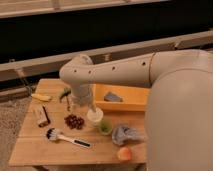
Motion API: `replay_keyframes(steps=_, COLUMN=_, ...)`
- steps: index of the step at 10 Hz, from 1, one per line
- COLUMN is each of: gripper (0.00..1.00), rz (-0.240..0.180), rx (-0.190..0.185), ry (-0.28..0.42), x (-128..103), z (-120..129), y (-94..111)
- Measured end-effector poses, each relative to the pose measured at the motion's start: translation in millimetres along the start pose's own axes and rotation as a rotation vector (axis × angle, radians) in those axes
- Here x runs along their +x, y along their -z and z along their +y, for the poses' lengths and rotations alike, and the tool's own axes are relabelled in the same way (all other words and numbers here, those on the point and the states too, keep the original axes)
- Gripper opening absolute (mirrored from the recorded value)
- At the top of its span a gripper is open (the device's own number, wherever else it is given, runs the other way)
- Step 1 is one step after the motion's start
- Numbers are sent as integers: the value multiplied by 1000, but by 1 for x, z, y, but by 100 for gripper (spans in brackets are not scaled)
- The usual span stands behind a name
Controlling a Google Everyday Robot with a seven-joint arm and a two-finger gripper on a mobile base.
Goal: Place fork in paper cup
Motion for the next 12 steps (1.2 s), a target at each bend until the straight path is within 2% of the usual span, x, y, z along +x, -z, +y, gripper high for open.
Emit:
replay_keyframes(steps=10, gripper=65, rz=1, rx=-2, ry=15, x=-1, z=2, y=0)
replay_keyframes(steps=12, gripper=65, rz=2, rx=-12, ry=60, x=-4, z=23, y=-11)
